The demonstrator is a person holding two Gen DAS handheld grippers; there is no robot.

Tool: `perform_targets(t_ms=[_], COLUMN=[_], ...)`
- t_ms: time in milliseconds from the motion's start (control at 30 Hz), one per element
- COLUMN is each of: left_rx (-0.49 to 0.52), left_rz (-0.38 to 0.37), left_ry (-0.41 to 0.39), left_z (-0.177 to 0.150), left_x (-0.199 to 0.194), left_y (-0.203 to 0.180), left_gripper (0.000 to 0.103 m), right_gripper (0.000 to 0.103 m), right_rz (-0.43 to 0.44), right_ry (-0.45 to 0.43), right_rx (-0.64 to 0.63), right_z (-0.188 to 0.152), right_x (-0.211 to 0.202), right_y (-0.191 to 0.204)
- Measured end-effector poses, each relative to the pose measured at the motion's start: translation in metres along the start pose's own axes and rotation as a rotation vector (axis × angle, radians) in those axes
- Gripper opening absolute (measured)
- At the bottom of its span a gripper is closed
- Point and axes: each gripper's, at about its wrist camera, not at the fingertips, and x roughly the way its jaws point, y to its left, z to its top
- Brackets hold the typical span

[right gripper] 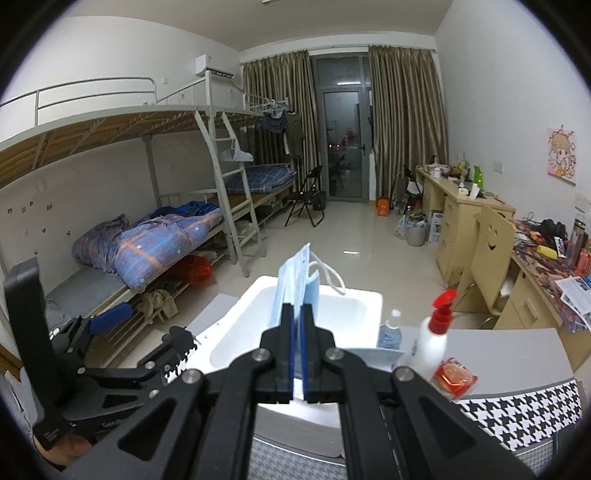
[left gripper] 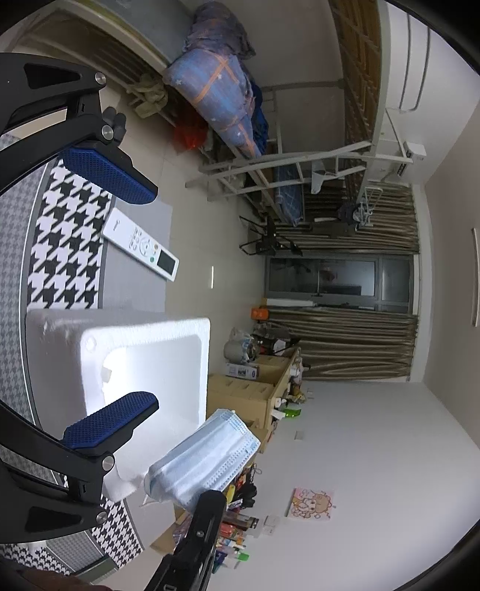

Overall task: Organize soft objects
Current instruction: 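Open the right tool to drop the blue mask into the foam box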

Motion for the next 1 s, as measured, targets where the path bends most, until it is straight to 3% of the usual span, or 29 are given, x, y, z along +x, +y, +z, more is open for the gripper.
perform_targets(t_ms=[667,900,933,1000], left_rx=[-0.032,-0.032,-0.033,-0.034], left_rz=[0.039,0.042,0.043,0.045], left_ry=[0.011,0.019,0.019,0.021], left_z=[-0.01,-0.013,-0.012,-0.012], left_x=[-0.002,-0.001,-0.001,0.0], left_y=[0.022,0.025,0.026,0.027], left_gripper=[0.102,0.102,0.102,0.102], right_gripper=[0.004,0.006,0.008,0.031], right_rz=[-0.009,0.004,0.001,0.008], right_ry=[0.094,0.178,0.188,0.213], right_rx=[-0.002,0.007,0.013,0.031], right_z=[-0.003,-0.007,-0.008,-0.01], right_x=[0.046,0.065,0.066,0.07], right_y=[0.012,0.008,0.007,0.004])
